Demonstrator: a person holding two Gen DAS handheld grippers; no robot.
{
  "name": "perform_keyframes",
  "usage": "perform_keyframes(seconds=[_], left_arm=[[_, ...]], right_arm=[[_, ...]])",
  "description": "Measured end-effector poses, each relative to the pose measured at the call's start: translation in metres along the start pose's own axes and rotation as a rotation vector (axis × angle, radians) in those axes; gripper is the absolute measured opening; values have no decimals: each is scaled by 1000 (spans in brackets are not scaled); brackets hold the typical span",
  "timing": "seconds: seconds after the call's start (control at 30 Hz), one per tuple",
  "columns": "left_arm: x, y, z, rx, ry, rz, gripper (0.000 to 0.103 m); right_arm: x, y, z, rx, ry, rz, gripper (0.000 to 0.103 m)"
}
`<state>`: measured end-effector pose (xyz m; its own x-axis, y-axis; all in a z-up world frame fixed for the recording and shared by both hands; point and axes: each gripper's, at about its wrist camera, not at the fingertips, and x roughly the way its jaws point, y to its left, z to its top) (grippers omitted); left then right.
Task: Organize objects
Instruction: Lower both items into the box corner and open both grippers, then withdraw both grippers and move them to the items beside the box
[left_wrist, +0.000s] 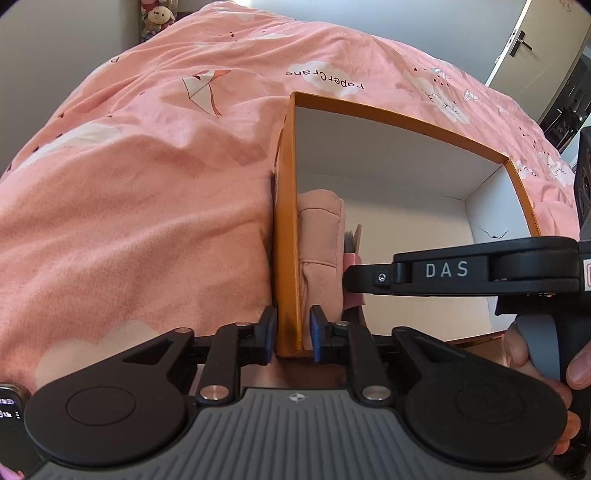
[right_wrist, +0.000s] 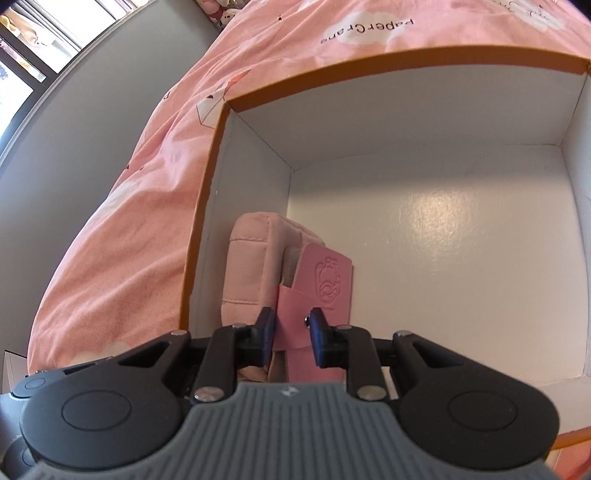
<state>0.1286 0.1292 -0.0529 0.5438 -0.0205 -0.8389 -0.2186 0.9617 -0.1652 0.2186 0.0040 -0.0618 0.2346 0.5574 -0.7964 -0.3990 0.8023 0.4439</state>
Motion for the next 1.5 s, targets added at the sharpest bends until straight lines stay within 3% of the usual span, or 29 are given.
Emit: perform_keyframes(seconds=[0.2,0.4,0.7,0.93,1.2,1.5], left_arm=[[-12,-5,0,26,-52,18,32],[-30,-14,1,58,-93,16,33],[-63,-30,-16,108,-113,-35,33],[-54,-42,-36,106,-33,-127,33],[-19,-62,-58,178,74,-110,57],[-1,-56,-66,143,140,-158,64]], right_arm=[[-2,-2,0,4,-2,-7,24],[-11,-2,0,-1,-17,-13,25],[-62,6,-20,-66,-105,-34,25],[-97,3,-46,-69,-151,-58,25],[-102,-10,-78,-31,-138,-87,25],[-89,-27,-91,35,-78,-108,25]])
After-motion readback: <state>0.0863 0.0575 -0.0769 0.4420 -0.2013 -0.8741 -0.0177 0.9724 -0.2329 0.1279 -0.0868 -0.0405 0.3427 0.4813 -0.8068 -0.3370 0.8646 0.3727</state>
